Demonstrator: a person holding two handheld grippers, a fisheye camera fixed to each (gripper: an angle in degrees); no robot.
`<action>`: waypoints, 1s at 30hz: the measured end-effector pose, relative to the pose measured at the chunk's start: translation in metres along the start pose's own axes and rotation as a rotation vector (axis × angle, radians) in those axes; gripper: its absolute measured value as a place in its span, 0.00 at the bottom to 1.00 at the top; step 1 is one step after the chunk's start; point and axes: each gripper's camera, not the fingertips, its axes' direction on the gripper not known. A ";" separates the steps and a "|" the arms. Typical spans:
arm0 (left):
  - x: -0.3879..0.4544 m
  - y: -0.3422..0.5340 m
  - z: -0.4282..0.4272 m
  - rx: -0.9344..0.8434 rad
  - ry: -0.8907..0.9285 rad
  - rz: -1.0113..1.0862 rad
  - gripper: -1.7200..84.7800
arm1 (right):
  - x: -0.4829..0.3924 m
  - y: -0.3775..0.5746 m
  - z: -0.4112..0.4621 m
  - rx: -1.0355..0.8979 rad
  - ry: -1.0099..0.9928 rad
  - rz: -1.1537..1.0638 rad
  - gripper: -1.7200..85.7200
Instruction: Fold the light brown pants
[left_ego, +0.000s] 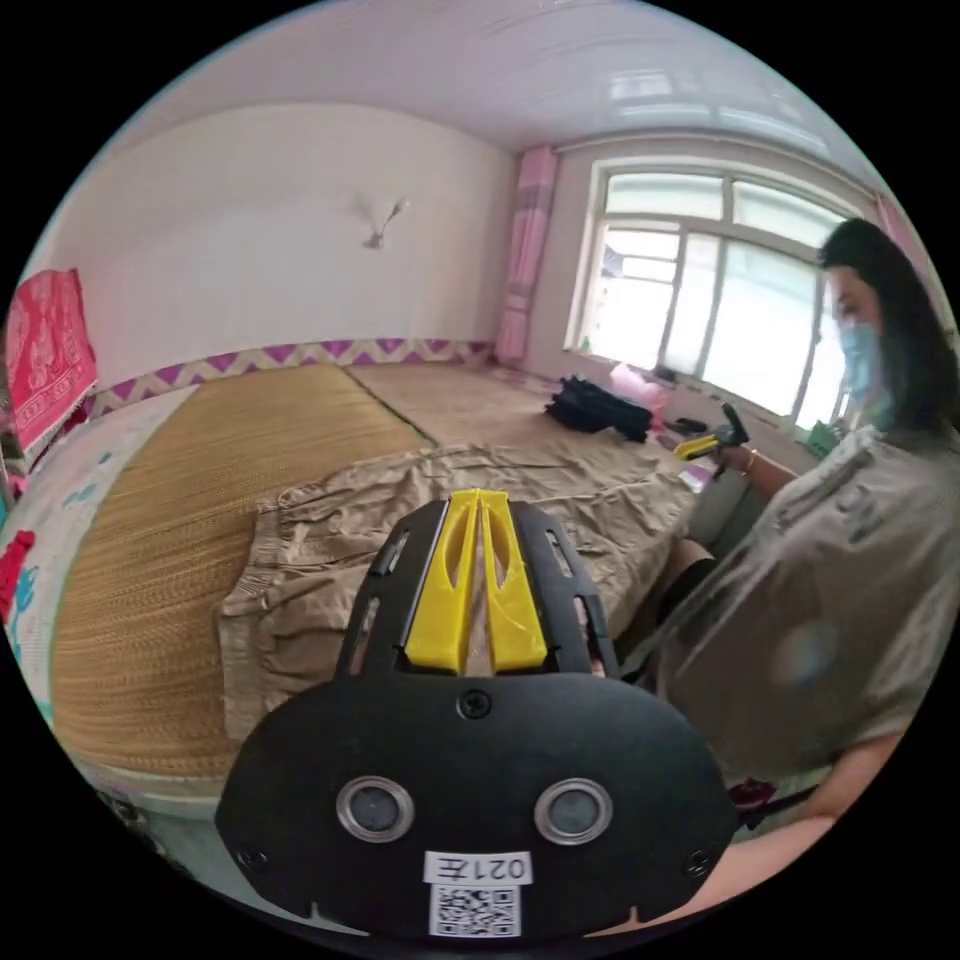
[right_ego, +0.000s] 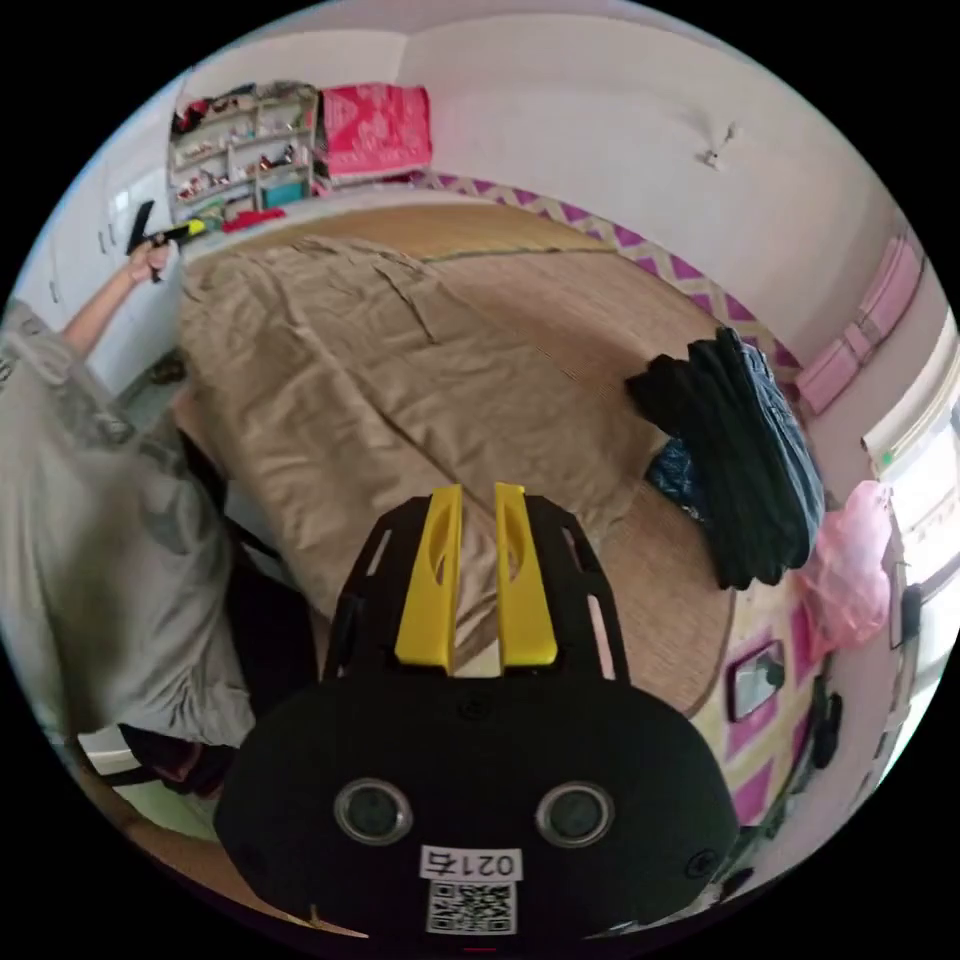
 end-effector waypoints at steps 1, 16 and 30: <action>-0.011 -0.014 0.044 -0.102 -0.028 -0.020 0.01 | 0.021 -0.024 0.036 -0.074 0.033 -0.018 0.02; -0.251 0.099 0.272 -0.355 -0.034 -0.515 0.01 | 0.208 -0.203 0.263 -0.195 -0.125 0.136 0.01; -0.384 0.218 0.222 -0.127 0.124 -0.774 0.01 | 0.068 -0.220 0.180 -0.174 -0.399 -0.174 0.13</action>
